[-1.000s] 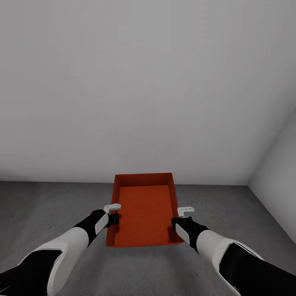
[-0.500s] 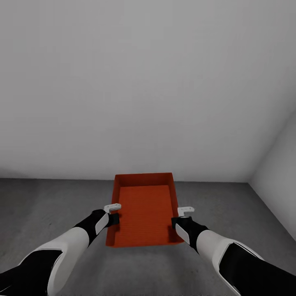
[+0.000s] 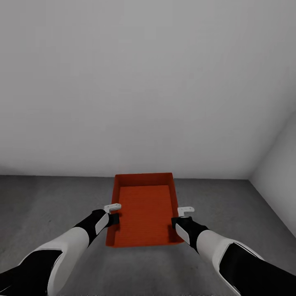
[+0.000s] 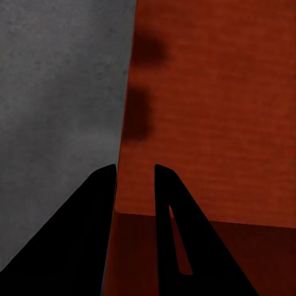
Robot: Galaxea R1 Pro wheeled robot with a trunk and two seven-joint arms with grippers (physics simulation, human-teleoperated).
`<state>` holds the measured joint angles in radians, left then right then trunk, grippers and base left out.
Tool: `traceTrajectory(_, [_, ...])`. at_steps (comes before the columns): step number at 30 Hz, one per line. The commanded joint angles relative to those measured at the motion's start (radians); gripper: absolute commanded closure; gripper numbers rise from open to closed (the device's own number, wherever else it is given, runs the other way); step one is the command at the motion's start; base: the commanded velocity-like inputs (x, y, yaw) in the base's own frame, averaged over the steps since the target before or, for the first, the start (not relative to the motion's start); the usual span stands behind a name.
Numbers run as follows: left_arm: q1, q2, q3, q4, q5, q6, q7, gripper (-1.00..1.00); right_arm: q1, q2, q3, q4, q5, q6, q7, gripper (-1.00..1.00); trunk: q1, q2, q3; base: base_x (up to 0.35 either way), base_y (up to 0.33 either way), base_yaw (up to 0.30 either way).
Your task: Move the two storage containers from the living room to the garage. In the garage, place one container on the floor and stack the other container on top of it (either order is fine).
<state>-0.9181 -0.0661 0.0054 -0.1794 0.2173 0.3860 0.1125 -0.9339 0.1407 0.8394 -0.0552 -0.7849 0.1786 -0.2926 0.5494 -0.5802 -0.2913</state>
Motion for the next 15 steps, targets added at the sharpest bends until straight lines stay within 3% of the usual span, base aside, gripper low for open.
traceTrajectory(1, [-0.001,-0.001,0.008,-0.015,0.008,-0.007,-0.002,1.00,0.000,0.005,0.039,0.002,-0.031,0.005,0.003,1.00,0.004,-0.009,-0.006,0.000,0.000,0.000])
traceTrajectory(15, [-0.001,-0.001,0.008,-0.015,0.008,-0.007,-0.002,1.00,0.000,0.005,0.038,0.002,-0.031,0.004,0.003,1.00,0.058,-0.107,-0.073,0.000,0.000,0.000])
